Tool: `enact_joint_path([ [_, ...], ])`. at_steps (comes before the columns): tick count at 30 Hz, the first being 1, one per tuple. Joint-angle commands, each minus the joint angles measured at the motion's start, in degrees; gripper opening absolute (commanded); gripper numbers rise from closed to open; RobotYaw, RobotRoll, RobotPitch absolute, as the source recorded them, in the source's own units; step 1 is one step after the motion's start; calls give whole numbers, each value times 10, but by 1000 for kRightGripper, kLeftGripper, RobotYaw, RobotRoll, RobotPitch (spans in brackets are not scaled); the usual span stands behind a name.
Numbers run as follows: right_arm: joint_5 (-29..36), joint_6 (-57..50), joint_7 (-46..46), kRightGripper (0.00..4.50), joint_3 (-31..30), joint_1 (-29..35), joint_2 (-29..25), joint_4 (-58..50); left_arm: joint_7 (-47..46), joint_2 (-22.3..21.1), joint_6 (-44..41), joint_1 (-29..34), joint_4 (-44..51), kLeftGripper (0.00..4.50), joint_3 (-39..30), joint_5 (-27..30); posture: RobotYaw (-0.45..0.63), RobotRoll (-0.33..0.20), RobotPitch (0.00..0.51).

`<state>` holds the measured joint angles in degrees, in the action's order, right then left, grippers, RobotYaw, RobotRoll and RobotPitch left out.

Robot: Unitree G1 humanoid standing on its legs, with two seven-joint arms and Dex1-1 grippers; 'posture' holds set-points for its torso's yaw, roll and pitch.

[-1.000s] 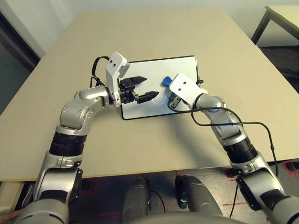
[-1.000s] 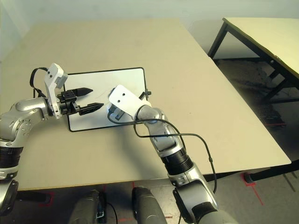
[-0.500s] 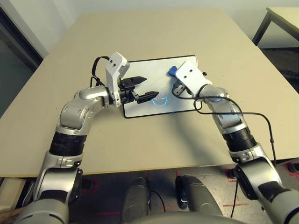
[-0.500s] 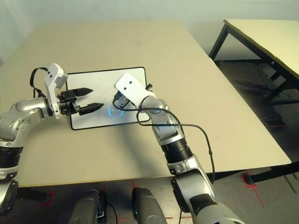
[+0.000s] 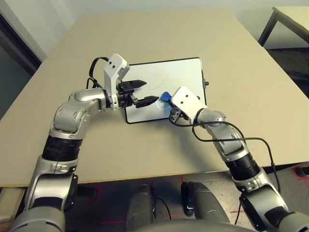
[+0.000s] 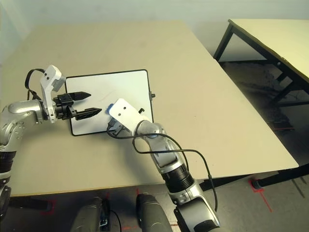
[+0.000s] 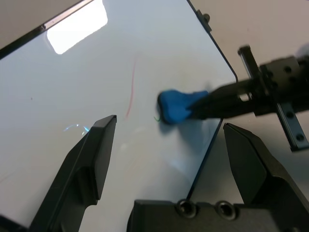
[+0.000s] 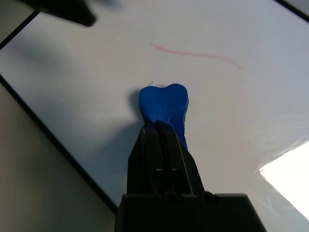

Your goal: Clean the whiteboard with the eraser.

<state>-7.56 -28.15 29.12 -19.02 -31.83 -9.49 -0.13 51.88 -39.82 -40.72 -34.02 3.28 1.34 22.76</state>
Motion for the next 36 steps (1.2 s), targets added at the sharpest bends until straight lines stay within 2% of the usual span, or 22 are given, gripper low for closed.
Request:
enact_joint_path([
  [1, 6, 14, -17, 32, 29, -32, -1, 51, 19, -24, -12, 0, -5, 4500, 11, -7, 11, 0, 125],
  [9, 13, 51, -34, 32, 55, -70, 0, 97, 39, -57, -30, 16, 12, 4500, 10, -1, 23, 0, 125],
  [18, 29, 28, 32, 32, -8, -8, 17, 42, 42, -63, -34, 20, 18, 4500, 6, -1, 35, 0, 130],
  [22, 31, 24, 44, 32, -17, -3, 18, 37, 43, -65, -32, 20, 16, 4500, 6, -1, 35, 0, 130],
  [36, 29, 100, -32, 32, 48, -111, 34, 159, 41, -58, -31, 19, 14, 4500, 10, -1, 32, 0, 126],
])
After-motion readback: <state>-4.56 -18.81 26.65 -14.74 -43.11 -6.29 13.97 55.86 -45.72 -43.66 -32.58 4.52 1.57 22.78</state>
